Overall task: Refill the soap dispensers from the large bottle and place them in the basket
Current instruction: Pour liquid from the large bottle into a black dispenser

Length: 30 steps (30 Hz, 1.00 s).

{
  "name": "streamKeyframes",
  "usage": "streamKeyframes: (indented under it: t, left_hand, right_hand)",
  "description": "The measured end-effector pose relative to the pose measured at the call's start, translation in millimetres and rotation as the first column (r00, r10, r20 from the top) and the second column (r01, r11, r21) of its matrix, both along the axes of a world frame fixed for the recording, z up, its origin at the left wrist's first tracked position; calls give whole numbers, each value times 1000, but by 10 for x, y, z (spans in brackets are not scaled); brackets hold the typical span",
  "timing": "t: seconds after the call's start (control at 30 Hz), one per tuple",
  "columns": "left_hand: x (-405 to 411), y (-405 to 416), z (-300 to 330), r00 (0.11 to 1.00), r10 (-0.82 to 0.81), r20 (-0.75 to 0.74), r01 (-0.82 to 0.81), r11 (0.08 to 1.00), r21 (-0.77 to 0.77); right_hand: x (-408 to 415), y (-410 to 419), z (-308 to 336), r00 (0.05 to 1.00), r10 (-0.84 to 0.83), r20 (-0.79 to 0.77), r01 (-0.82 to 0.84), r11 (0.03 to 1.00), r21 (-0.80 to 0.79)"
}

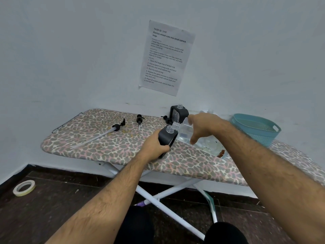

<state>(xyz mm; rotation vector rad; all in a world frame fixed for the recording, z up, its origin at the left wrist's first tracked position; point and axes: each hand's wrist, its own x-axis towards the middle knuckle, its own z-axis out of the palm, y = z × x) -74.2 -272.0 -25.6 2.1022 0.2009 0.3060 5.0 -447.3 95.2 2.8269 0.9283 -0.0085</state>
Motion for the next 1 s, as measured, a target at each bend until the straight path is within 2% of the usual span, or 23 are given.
streamKeyframes:
  t: [1.0]
  left_hand:
    - [-12, -1, -13, 1000, 3, -8, -3, 1000, -3]
  right_hand:
    - [8, 44, 13, 1000, -21, -22, 20, 999, -41]
